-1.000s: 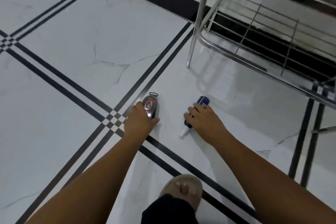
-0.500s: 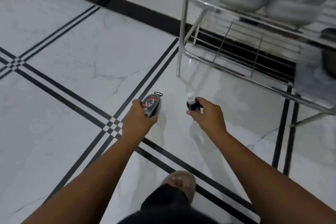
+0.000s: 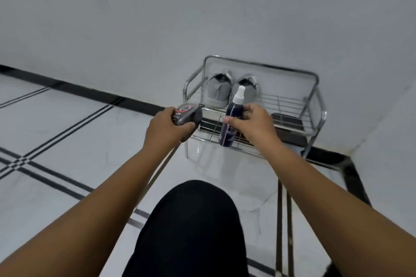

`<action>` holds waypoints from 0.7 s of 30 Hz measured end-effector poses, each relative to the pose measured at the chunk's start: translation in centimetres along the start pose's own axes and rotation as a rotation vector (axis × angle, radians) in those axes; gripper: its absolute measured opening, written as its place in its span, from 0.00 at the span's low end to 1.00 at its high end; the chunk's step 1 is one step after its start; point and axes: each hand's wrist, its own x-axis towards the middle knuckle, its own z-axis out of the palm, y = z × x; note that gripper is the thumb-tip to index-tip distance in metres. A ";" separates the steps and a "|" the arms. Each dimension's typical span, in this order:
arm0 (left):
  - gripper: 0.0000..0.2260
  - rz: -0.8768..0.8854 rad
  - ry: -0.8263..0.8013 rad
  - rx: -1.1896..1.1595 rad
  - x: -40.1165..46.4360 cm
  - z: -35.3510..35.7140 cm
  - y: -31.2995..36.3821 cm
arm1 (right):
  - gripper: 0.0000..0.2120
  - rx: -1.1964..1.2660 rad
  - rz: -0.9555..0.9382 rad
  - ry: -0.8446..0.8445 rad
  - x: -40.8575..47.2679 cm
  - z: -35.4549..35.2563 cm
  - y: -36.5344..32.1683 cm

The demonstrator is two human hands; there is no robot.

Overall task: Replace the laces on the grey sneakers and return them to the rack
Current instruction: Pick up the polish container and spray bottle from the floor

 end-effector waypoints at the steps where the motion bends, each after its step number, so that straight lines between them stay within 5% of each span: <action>1: 0.18 0.026 0.008 -0.016 -0.4 -0.6 1.7 | 0.22 -0.008 -0.022 0.019 -0.7 -1.4 -1.3; 10: 0.14 0.119 0.032 -0.124 1.7 1.6 11.4 | 0.20 -0.035 -0.125 0.118 0.9 -9.4 -5.7; 21: 0.26 0.132 0.172 -0.166 20.6 13.7 14.5 | 0.20 0.087 -0.169 0.219 21.4 -12.0 -0.3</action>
